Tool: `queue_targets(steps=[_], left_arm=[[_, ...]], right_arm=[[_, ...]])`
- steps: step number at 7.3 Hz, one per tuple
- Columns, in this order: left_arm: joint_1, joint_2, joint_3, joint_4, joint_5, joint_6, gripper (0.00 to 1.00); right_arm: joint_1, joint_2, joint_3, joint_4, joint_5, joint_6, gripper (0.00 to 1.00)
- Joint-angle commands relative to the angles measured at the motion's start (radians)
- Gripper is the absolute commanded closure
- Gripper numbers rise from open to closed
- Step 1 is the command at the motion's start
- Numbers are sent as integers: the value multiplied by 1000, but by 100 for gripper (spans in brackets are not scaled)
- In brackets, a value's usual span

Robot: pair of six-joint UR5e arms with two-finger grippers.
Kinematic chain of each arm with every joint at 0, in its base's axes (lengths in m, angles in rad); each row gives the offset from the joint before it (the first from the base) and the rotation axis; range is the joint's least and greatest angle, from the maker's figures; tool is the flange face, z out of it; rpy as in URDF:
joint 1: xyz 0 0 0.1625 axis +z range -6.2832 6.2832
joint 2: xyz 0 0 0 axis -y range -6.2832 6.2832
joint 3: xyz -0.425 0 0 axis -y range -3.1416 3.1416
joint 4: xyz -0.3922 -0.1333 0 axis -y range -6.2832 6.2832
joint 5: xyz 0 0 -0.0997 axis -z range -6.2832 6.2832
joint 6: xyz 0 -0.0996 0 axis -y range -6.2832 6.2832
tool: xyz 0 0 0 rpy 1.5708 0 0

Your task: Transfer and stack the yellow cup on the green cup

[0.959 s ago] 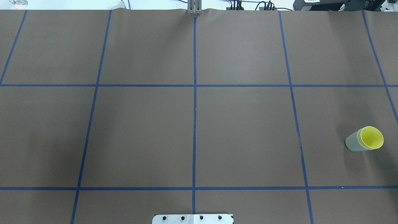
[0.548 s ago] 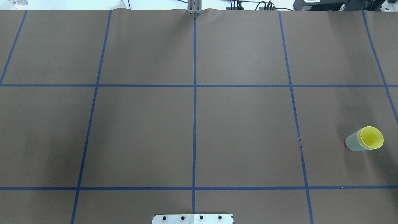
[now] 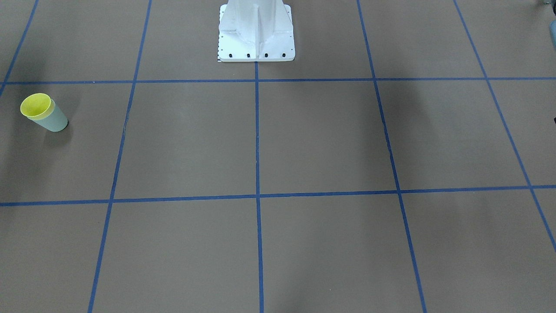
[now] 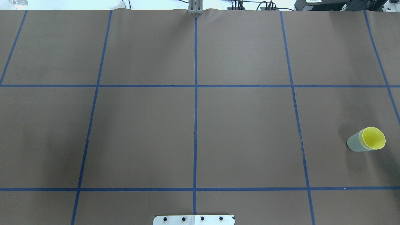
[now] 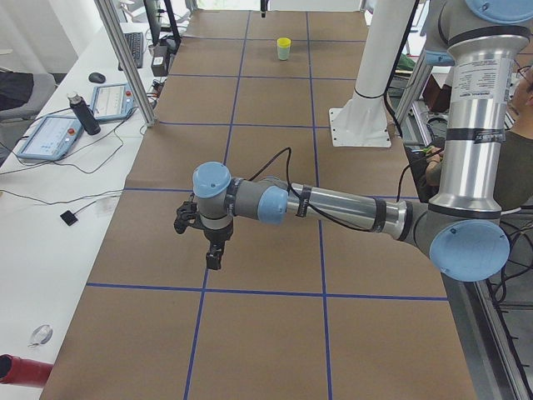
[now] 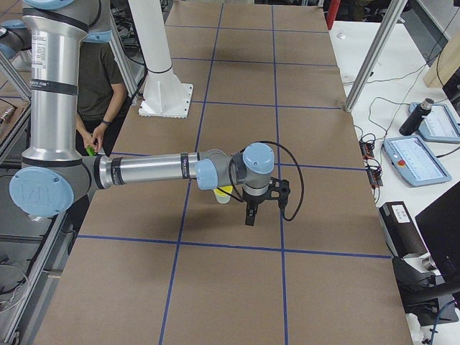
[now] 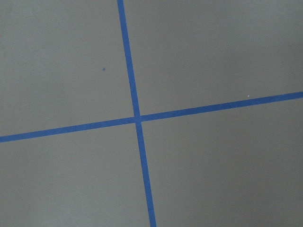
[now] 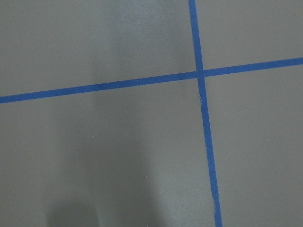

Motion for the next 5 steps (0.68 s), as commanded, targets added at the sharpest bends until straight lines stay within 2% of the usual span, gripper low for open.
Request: queue_targets(steps=[1,5], left_arm=[[0,-2,-1,0,2,0,0],[0,-3,-7,0,2,0,0]], right_arm=[[0,0,4,1,0,-1,0],[0,-2,4,1,2,0,0]])
